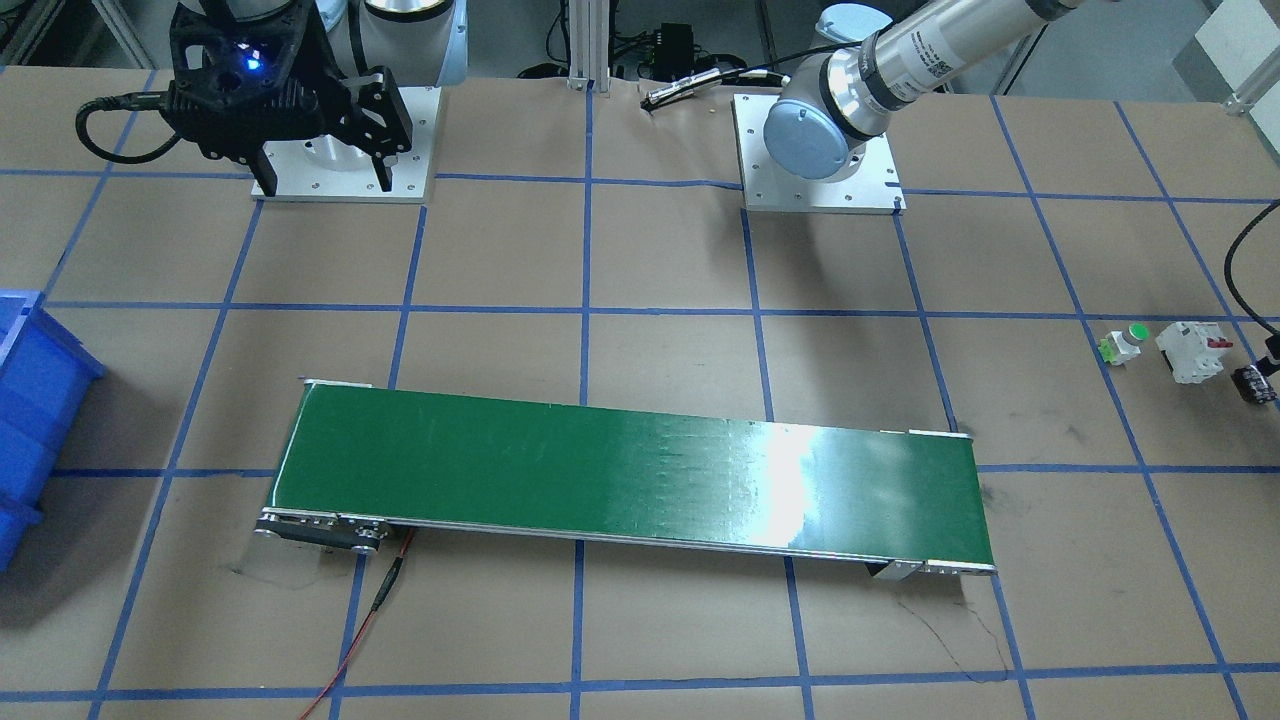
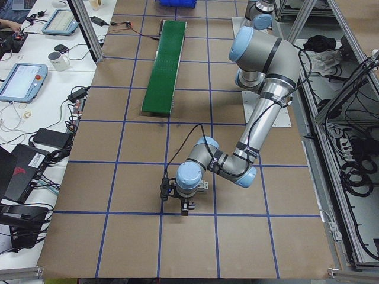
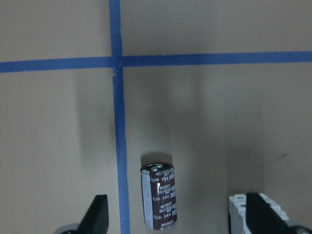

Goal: Move capacitor from left to right
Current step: 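Close the left gripper around the black-and-brown cylindrical capacitor, then lift the capacitor with the left gripper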

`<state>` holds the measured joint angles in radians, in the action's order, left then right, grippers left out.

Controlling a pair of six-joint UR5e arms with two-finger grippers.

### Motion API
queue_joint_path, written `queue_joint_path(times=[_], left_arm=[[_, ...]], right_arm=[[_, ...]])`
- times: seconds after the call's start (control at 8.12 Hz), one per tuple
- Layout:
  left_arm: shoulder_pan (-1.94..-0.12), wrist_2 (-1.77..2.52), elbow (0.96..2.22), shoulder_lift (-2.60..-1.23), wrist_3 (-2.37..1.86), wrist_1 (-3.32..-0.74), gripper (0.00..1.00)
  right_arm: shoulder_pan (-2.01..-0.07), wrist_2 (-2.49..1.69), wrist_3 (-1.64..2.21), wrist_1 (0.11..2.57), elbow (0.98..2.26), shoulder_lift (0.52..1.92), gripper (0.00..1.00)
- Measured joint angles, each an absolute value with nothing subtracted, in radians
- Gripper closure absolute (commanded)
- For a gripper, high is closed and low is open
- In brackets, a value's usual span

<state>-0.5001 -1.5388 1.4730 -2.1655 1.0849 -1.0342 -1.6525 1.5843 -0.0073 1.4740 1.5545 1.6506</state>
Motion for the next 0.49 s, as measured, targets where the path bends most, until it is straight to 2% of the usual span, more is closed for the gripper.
queue_joint_path(times=[0.49], left_arm=[[-0.496,-1.533,1.454,-2.203,1.104,-1.006,0.0]], right_arm=[[-1.652,1.585,-0.008,1.474,1.555,1.651,0.0]])
